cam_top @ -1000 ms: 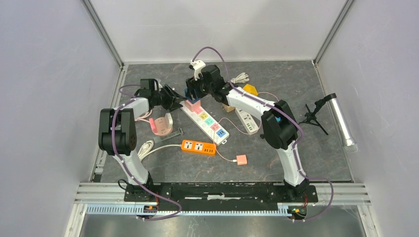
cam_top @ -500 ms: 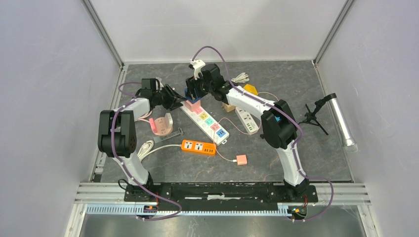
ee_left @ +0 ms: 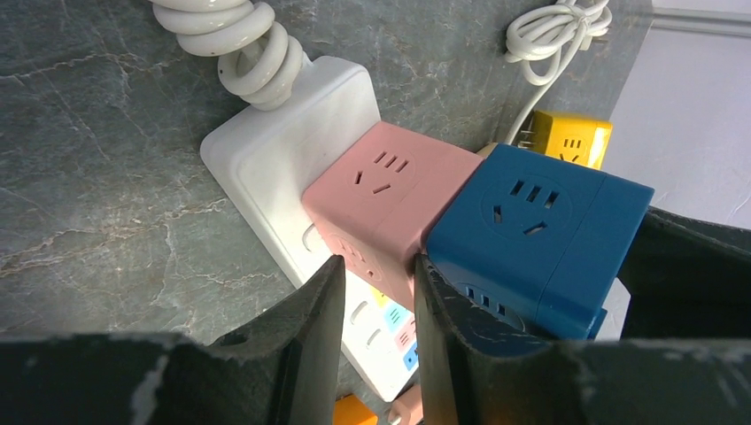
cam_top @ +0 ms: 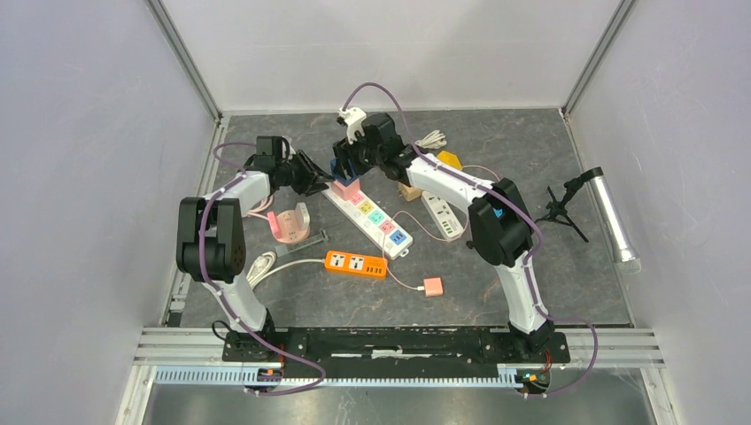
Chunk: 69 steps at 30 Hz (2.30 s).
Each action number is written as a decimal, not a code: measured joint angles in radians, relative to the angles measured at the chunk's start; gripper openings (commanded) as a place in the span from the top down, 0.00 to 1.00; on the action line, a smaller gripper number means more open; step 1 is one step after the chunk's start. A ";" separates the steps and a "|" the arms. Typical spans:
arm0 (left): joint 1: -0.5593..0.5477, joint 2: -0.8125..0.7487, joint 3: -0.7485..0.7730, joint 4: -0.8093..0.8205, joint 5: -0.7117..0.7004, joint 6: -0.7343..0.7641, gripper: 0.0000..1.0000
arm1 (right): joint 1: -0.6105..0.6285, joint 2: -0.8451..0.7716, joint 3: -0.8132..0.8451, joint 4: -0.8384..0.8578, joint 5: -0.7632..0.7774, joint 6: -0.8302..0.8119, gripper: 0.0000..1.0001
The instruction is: Pull the plug off the socket
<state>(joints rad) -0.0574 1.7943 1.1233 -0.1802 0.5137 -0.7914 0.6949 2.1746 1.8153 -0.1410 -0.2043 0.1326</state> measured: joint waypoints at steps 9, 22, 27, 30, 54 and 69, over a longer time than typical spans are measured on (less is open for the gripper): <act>0.000 0.006 0.030 -0.061 -0.012 0.015 0.60 | 0.006 0.000 0.000 0.005 -0.002 -0.023 1.00; -0.001 0.019 0.051 -0.090 -0.008 0.016 0.64 | 0.006 -0.001 -0.004 0.010 -0.003 -0.037 1.00; -0.004 0.021 0.063 -0.106 -0.013 0.027 0.65 | 0.010 -0.005 -0.004 0.004 0.003 -0.051 1.00; -0.006 0.021 0.065 -0.107 -0.014 0.034 0.65 | 0.009 -0.006 -0.004 0.004 -0.001 -0.051 1.00; -0.028 0.029 0.076 -0.097 -0.014 0.038 0.69 | -0.004 -0.016 0.024 -0.082 0.030 -0.008 1.00; -0.036 0.032 0.076 -0.091 -0.011 0.039 0.67 | -0.045 -0.033 -0.063 0.037 -0.076 0.021 0.11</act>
<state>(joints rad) -0.0937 1.8263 1.1988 -0.2710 0.5030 -0.7528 0.6498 2.1418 1.7523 -0.1036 -0.2798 0.1535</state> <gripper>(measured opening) 0.329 0.800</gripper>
